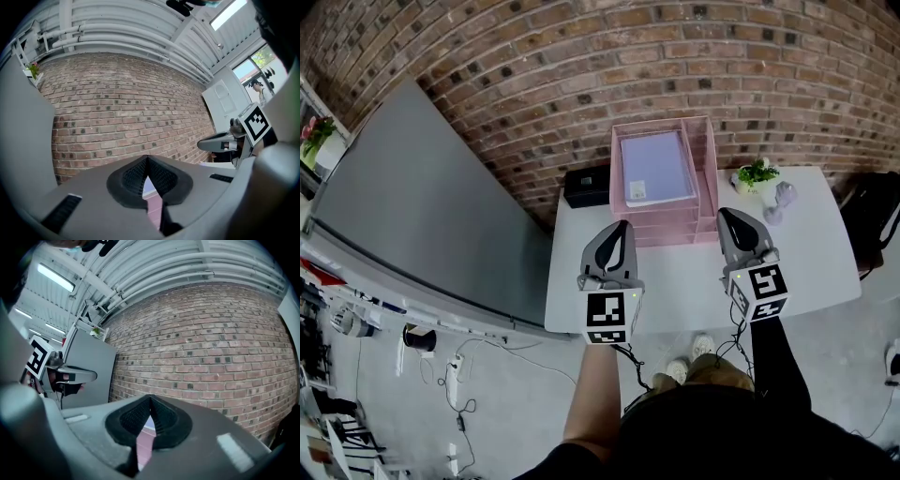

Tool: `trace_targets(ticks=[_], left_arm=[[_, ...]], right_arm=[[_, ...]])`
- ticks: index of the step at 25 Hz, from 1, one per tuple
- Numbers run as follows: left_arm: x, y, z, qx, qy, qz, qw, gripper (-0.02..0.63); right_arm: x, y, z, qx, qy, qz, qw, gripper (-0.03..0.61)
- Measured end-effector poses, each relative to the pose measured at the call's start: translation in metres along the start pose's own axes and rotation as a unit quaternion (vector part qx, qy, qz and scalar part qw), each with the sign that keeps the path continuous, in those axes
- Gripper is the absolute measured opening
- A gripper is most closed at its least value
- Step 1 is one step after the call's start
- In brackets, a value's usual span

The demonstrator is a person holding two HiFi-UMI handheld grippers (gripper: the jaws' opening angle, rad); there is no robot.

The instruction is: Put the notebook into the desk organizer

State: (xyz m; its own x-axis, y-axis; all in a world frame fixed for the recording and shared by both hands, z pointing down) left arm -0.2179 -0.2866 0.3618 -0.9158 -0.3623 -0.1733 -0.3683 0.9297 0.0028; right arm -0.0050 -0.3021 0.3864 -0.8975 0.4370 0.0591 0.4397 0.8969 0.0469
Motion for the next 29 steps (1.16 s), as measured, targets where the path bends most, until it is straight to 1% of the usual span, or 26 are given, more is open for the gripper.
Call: trace_targets(ticks=[2,6,16,21,29], left_arm=[[0.002,0.003,-0.003,0.003,-0.001,0.004,1.0000,0.008],[0.008,0.007,-0.008,0.010,-0.004,0.013,0.9999,0.008],[0.006,0.009,-0.012,0.017,0.007,0.020,0.9996,0.008],[0.005,0.008,-0.011,0.009,0.017,0.027,0.9994,0.008],[0.005,0.008,-0.013,0.018,0.017,0.033,0.9991,0.008]], right_arm=[[0.004,0.000,0.000,-0.003,0.001,0.006,1.000,0.000],[0.014,0.001,-0.001,-0.009,0.027,0.021,0.999,0.000],[0.012,0.006,-0.002,-0.011,0.018,0.018,1.000,0.000],[0.014,0.005,-0.004,-0.011,0.019,0.023,0.999,0.000],[0.013,0.004,-0.002,-0.013,0.020,0.025,0.999,0.000]])
Point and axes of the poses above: the fingertips, and each gripper's own axes: y backward along the fingers, x to its left, z out of its top, the point moved 5 cm from there along y, backward along the fingers, and after that the axes turned 1 degree about -x, right-handed, at the moved point
